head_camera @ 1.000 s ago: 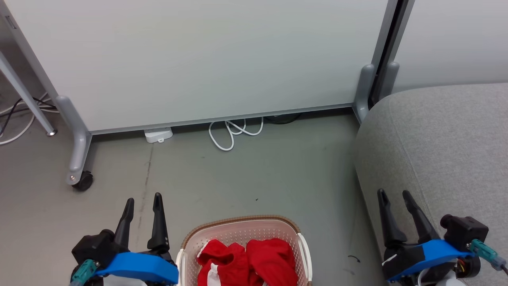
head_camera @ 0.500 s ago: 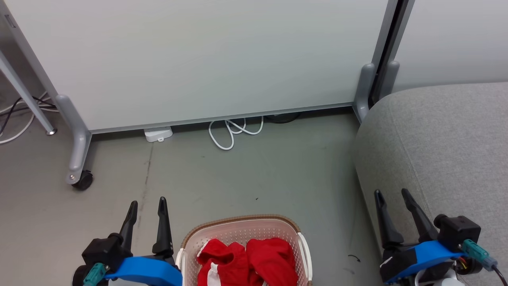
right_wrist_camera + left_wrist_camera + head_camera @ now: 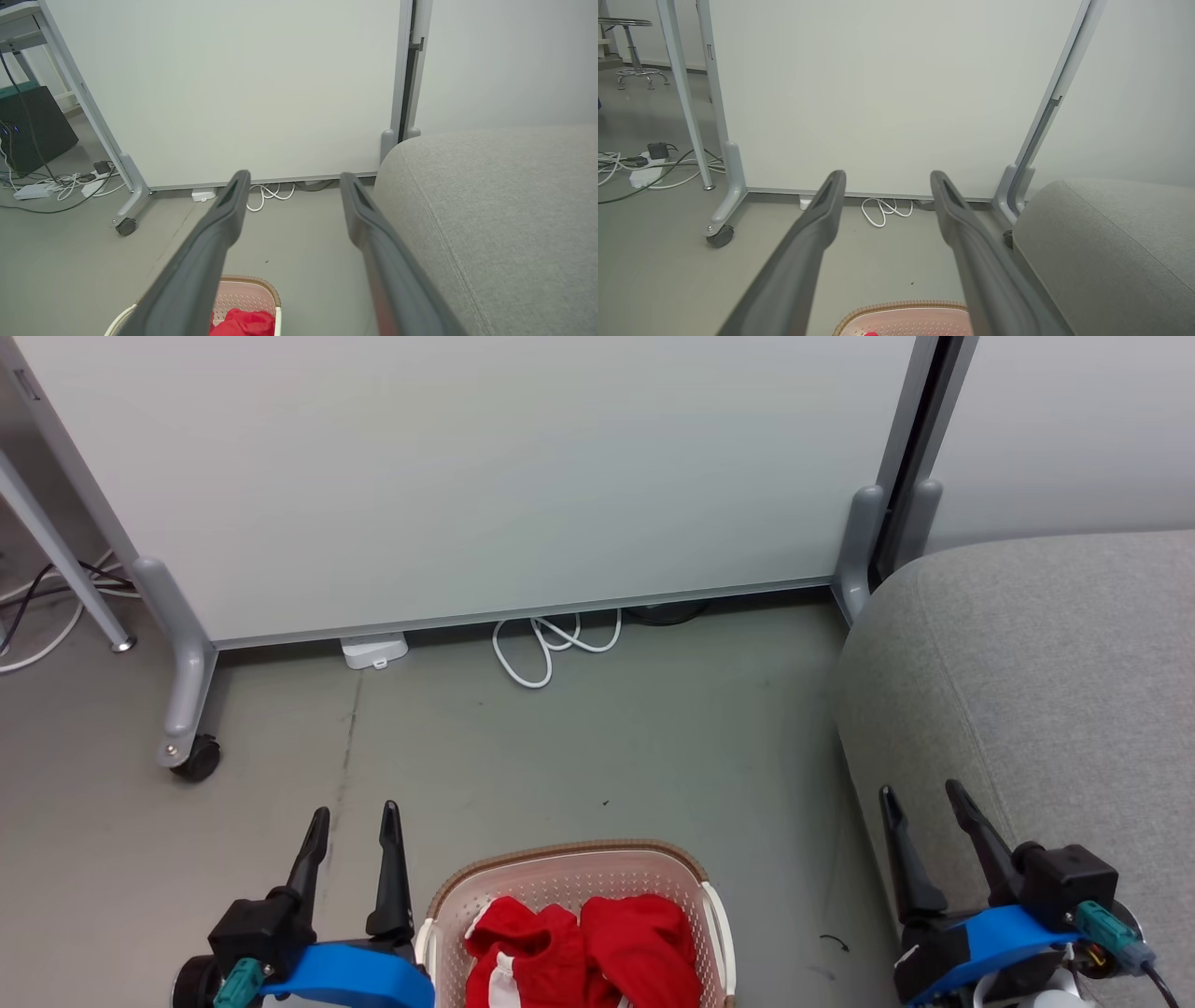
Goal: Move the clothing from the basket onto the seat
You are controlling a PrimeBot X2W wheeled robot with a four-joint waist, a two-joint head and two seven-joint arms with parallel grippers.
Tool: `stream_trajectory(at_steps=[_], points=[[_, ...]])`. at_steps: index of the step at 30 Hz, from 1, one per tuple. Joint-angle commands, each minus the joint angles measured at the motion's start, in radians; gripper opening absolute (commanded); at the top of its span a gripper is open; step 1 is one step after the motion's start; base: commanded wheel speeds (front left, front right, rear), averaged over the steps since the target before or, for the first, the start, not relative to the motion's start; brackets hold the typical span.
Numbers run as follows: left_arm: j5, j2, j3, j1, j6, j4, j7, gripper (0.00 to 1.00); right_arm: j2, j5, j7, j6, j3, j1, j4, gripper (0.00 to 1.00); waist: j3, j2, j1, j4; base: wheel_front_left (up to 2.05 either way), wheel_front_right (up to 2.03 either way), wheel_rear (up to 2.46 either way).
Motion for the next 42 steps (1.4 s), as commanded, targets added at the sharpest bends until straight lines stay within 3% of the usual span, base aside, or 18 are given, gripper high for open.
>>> stream_trajectory(at_steps=[1,9,31,42], points=[[0.017,0.000,-0.002,-0.013,0.004,-0.003,-0.006,1.00,-0.007,-0.018,-0.007,0.002,-0.001,-0.016,0.002,1.00,0.001,0.0000,0.0000,0.000,0.00,0.00,0.00],[0.063,0.000,-0.011,-0.015,0.007,0.002,-0.019,1.00,-0.007,-0.049,-0.024,0.002,-0.003,-0.022,0.018,1.00,0.004,0.0000,0.0000,0.001,0.00,0.00,0.00],[0.061,-0.001,-0.012,-0.019,0.001,0.023,-0.018,1.00,-0.007,-0.033,-0.038,0.002,0.013,-0.035,0.027,1.00,0.020,0.0000,0.0000,-0.011,0.00,0.00,0.00],[0.057,0.007,-0.011,-0.092,-0.009,0.123,-0.018,1.00,-0.006,-0.033,-0.036,0.002,0.042,-0.091,-0.015,1.00,0.180,0.0000,0.0000,-0.088,0.00,0.00,0.00]])
